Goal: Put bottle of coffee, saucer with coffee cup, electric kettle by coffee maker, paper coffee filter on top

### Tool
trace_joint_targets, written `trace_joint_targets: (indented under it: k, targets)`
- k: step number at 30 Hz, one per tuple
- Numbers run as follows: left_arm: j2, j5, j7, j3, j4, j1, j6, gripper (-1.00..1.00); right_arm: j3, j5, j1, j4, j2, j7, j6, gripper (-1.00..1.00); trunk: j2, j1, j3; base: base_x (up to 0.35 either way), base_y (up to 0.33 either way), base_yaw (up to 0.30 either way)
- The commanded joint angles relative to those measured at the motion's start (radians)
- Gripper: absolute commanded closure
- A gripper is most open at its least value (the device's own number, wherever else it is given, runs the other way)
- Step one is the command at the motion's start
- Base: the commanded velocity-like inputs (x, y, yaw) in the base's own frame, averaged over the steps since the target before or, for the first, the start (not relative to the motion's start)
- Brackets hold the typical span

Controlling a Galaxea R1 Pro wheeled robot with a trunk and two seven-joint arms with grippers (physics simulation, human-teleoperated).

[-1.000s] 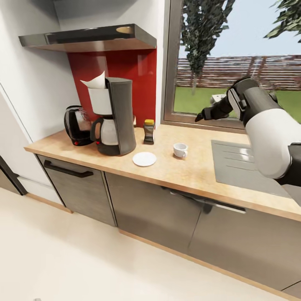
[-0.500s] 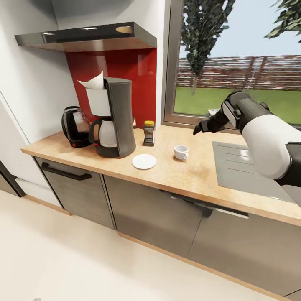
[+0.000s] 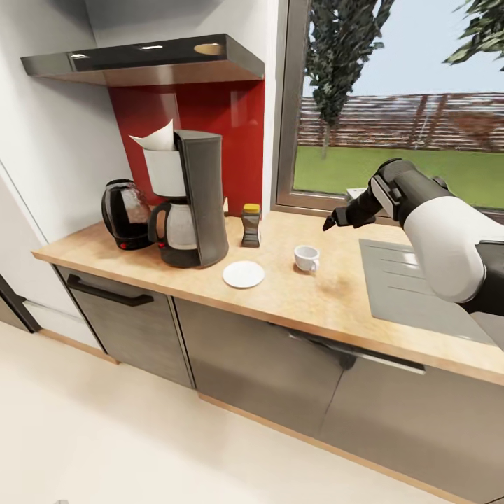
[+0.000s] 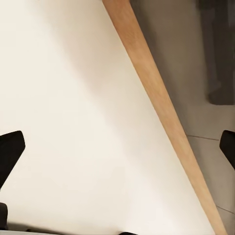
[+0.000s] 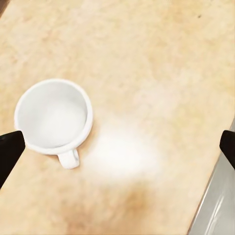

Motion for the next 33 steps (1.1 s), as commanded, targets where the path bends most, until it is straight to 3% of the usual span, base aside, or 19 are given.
trace_joint_targets:
  k: [1, 14, 25, 33]
  targets:
    - [0.0, -0.002, -0.004, 0.008, 0.0, 0.0, 0.011, -1.0, -0.006, 0.01, 0.0, -0.001, 0.0, 0.006, 0.003, -1.0, 0.0, 0.0, -0.001, 0.051, 0.002, 0.0]
    - [0.0, -0.002, -0.005, 0.008, 0.001, 0.0, 0.011, -1.0, -0.004, 0.012, 0.001, 0.011, -0.002, 0.001, 0.003, -1.0, 0.0, 0.0, -0.001, 0.019, 0.0, 0.0]
    - [0.001, -0.002, -0.004, 0.008, 0.001, 0.0, 0.01, -1.0, 0.069, 0.012, 0.001, 0.05, 0.0, 0.001, 0.002, -1.0, 0.0, 0.0, -0.001, 0.098, 0.0, 0.0]
    - [0.002, -0.002, -0.004, 0.008, 0.0, 0.0, 0.01, -1.0, 0.072, 0.012, 0.001, 0.053, 0.0, 0.001, 0.002, -1.0, 0.0, 0.0, -0.001, 0.042, 0.0, 0.0]
